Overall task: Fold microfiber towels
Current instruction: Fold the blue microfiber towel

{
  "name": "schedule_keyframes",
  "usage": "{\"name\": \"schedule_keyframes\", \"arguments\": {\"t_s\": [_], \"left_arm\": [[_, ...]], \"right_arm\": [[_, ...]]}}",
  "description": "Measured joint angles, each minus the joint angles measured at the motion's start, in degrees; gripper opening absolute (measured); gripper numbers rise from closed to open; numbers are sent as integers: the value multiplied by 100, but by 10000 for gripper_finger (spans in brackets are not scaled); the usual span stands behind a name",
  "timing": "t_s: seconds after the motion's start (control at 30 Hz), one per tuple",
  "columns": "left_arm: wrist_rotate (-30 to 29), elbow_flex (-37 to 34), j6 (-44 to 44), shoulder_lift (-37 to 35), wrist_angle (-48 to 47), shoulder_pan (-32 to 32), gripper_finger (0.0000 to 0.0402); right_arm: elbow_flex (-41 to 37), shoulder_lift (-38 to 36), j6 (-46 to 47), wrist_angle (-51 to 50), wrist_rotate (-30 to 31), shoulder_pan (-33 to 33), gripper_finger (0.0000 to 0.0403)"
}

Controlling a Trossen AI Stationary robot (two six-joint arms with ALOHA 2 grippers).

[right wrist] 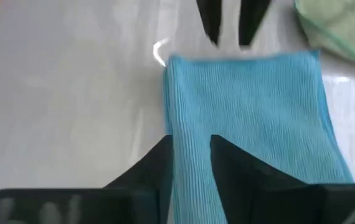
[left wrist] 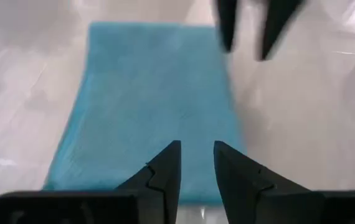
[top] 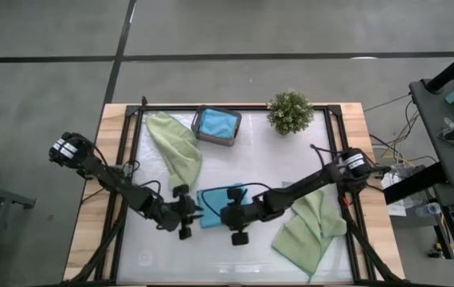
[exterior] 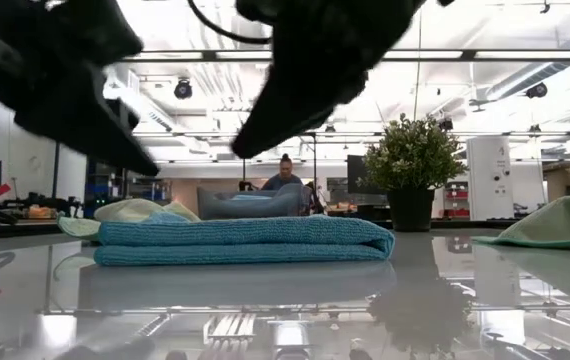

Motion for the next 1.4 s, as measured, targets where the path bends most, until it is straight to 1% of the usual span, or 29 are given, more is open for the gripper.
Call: {"name": "schedule_keyframes", "arguments": {"t_s": [0.07,0.17,0.3,0.37,0.53,0.7,0.77,0.9,1.07,1.3,1.4], "left_arm": [[7,229,240,154,-49,-19,81],[198,503,550,411,-17,-23,81],[434,619,542,726,-44,-22,81],[482,625,447,852,-41,-21,81],[472,606,287,999,-40,5,81],[480,560,97,1006,-36,23,81],[483,554,88,1006,-6,23,81],[486,546,55,1006,-11,23,81],[508,479,-204,1006,-29,23,81],[730,417,-359,1006,27,29,81],[736,261,-369,1021,347,31,81]], "right_arm": [[-2,-23,76,-306,90,53,82],[-43,-18,196,-702,92,129,54],[-137,-18,413,-1064,106,233,22],[-178,-16,504,-1213,110,293,12],[-239,-16,669,-1285,281,379,9],[-318,-16,666,-1279,714,370,9],[-332,-16,660,-1283,802,368,9],[-332,-16,661,-1283,842,370,9],[-337,-115,693,-1327,840,380,9],[-337,-254,888,-1324,844,381,9],[-375,-238,917,-1294,846,381,9]]}}
